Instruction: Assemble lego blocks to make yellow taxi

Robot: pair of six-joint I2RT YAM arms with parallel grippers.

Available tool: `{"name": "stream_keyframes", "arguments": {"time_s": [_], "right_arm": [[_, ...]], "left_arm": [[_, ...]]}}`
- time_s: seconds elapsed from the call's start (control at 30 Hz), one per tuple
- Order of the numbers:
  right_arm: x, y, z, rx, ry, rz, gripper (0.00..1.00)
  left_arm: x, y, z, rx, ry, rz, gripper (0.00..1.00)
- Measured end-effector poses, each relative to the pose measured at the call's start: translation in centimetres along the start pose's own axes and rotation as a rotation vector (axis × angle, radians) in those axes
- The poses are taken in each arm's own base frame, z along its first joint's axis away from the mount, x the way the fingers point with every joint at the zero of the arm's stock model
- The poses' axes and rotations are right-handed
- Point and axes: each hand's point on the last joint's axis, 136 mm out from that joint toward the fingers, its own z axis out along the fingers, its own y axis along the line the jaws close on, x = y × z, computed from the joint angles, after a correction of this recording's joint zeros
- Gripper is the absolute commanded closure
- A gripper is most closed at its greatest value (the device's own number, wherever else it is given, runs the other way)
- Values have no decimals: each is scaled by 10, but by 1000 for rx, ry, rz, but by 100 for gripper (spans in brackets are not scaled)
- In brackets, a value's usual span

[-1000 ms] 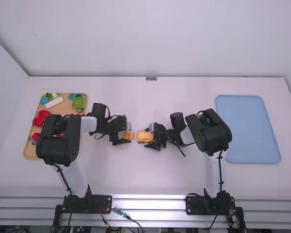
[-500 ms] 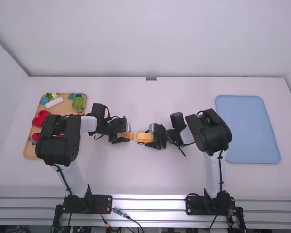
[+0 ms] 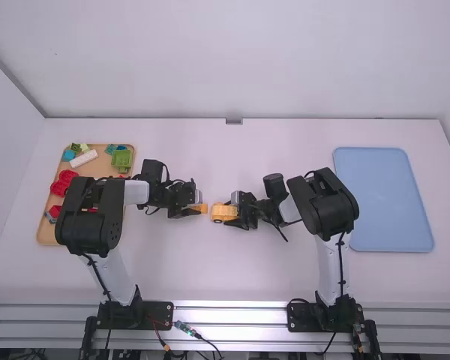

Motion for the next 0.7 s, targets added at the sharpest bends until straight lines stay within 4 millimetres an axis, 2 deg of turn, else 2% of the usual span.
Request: {"name": "stream_keyframes", "arguments": {"time_s": [0.37,0.7], "right_arm": [[0,0,0,0,0,-1,40],[0,0,0,0,0,-1,40]], "left_arm": [[3,-6,2,0,-1,-4,55],[5,-4,3,-7,6,-22,57]]}}
